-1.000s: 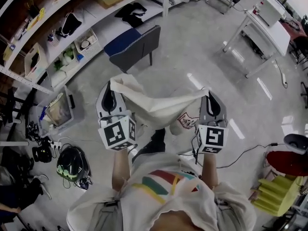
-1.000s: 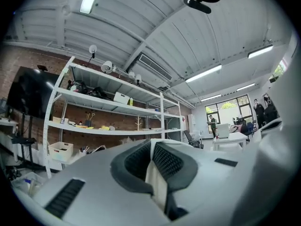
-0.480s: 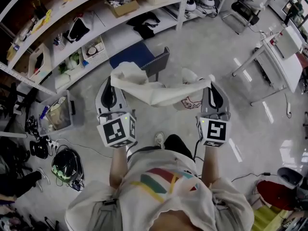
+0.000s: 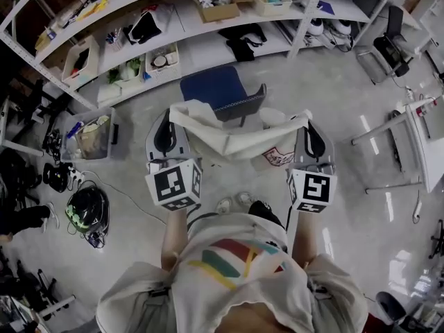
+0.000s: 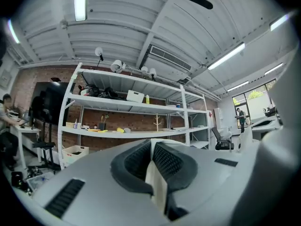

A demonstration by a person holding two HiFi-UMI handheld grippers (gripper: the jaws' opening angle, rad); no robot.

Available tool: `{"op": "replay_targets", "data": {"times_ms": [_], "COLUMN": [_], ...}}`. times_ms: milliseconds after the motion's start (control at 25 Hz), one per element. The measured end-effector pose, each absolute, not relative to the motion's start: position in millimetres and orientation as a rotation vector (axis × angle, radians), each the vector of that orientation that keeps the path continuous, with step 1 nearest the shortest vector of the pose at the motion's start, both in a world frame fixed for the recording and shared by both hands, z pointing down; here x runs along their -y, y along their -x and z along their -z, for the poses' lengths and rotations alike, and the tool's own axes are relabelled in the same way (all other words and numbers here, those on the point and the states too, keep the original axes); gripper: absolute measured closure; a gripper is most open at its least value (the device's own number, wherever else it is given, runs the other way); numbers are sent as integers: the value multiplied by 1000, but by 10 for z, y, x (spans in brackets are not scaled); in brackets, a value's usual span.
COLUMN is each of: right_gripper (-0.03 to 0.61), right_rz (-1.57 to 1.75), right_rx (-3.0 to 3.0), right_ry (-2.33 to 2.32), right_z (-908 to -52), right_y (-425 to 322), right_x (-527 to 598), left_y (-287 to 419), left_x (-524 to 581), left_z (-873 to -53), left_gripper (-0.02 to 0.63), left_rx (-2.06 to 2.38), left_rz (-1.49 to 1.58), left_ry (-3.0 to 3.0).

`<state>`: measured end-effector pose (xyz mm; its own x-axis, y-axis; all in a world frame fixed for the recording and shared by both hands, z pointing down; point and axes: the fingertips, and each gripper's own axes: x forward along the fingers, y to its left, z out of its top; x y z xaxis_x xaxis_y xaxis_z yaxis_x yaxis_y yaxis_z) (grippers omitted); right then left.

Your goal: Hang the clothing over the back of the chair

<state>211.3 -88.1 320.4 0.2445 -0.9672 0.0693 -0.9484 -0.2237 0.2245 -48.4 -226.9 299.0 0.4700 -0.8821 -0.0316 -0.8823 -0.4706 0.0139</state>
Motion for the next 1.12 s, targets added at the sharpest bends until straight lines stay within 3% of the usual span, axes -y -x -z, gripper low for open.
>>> {"op": "replay_targets", "data": {"times_ms": [1120], "right_gripper": [571], "right_rz": [221], "right_rx": [1985], "right_ry": [-2145], "right_z": [-2926], "right_y": [-2279], "right_x": [1456], "left_y": [678], "left_x": [2374], "left_z": [-2844], "left_gripper": [597], "left_rx": [-1876], "left_rz": [-68], "left_ry": [2496]}}
